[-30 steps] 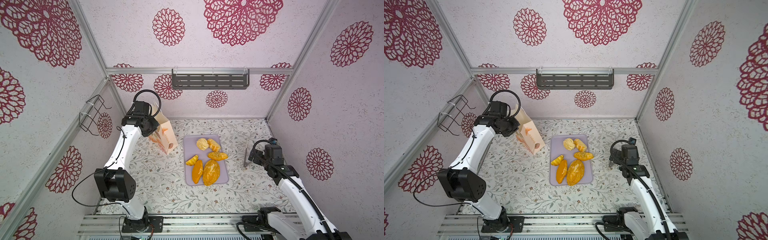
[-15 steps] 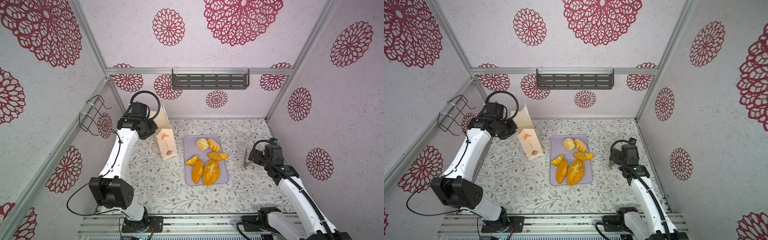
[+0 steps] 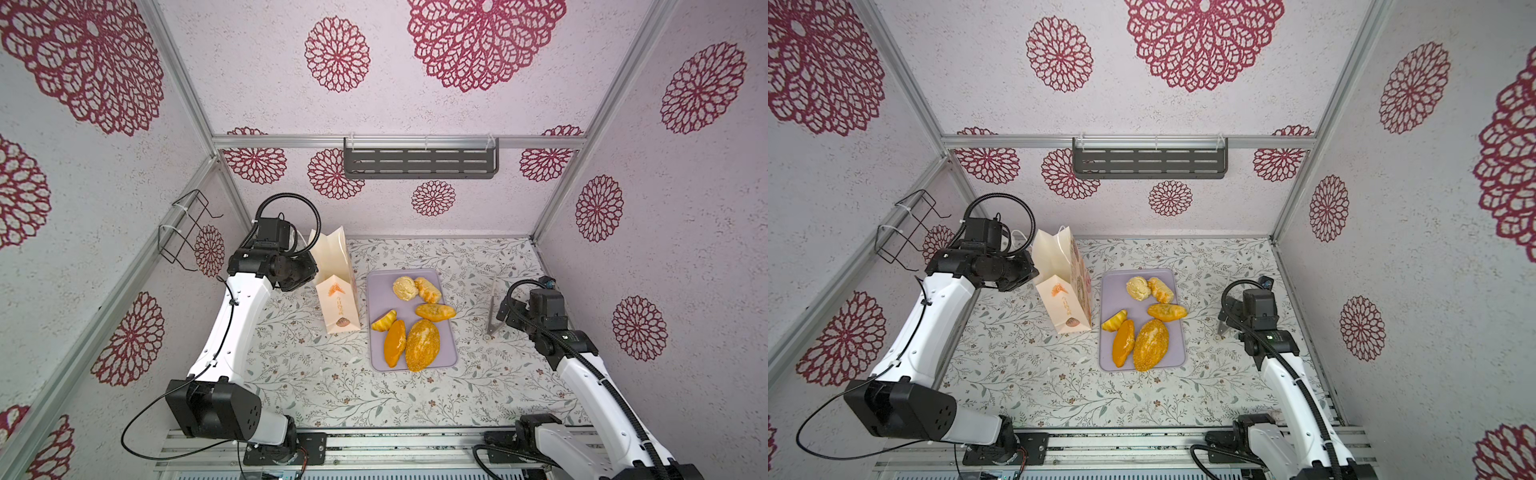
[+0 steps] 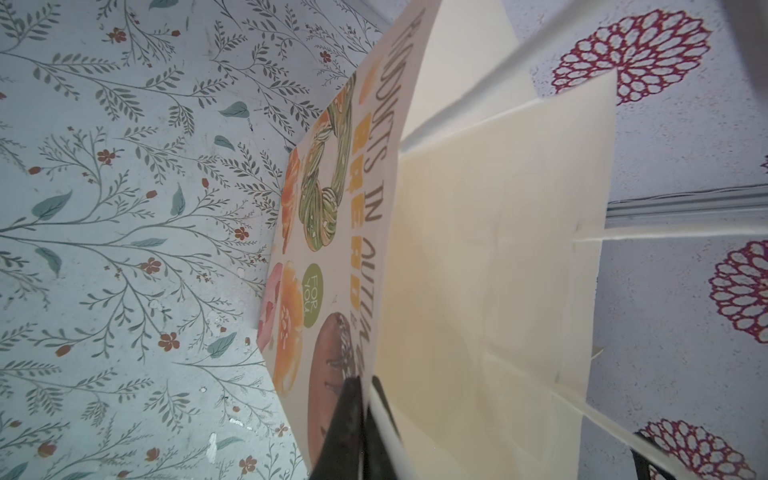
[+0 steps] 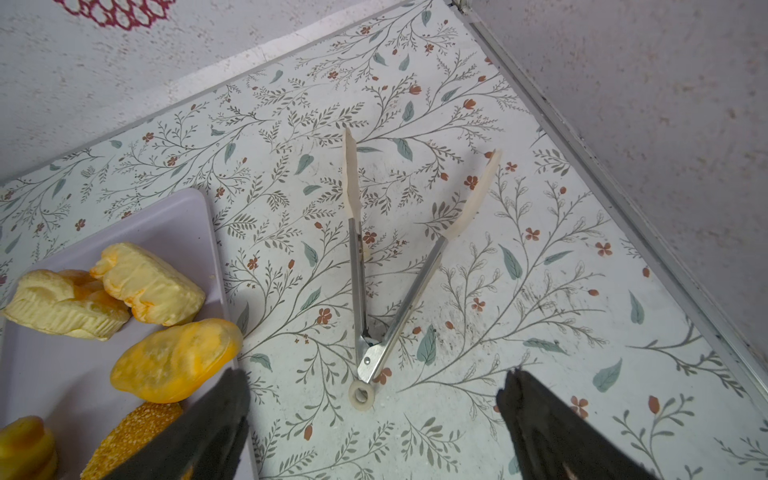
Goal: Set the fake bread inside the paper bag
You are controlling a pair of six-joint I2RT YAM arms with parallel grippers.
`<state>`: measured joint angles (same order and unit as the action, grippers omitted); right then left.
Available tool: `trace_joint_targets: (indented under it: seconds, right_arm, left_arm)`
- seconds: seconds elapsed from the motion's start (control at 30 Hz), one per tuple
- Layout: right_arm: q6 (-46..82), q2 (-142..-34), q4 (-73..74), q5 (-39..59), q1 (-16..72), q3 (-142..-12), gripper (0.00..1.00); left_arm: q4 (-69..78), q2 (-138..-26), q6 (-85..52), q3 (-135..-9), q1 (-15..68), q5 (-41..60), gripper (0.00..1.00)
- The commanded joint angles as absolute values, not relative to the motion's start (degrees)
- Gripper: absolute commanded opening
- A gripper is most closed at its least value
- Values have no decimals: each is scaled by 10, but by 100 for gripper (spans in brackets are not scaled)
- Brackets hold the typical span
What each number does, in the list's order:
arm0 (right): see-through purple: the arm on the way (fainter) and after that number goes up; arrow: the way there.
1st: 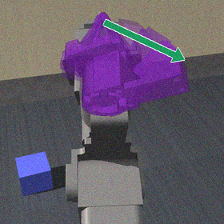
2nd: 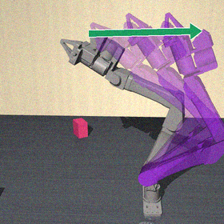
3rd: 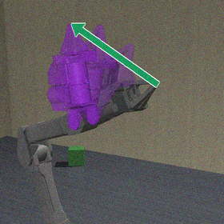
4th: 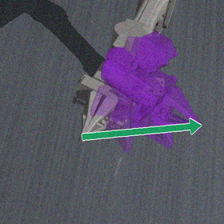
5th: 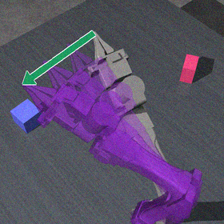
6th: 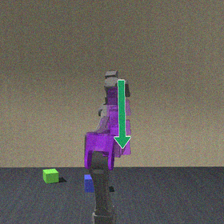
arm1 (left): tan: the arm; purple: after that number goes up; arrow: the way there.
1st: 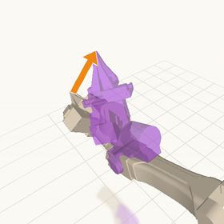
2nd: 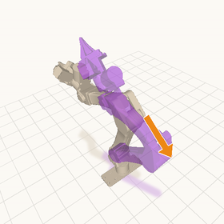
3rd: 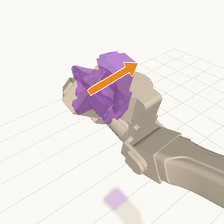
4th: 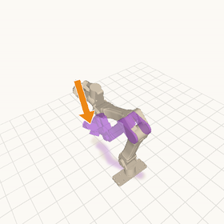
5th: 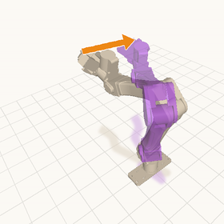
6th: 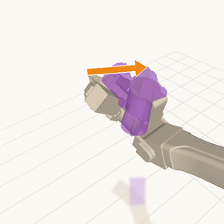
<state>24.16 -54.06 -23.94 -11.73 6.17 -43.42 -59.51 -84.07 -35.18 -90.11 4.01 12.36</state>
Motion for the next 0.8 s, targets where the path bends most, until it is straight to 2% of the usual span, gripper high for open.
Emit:
trace_joint_targets:
  seconds: [0.0, 0.2, 0.77]
  right_arm:
    - [260, -540, -242, -119, 64, -450, 99]
    - [255, -539, -260, -148, 64, -459, 99]
    - [267, -541, -276, -170, 64, -482, 99]
  left_arm:
    - [-611, -827, -311, -904, 43, 138, 7]
    - [-617, -813, -290, -868, 44, 163, 11]
    - [-688, -811, -189, -917, 43, 160, 8]
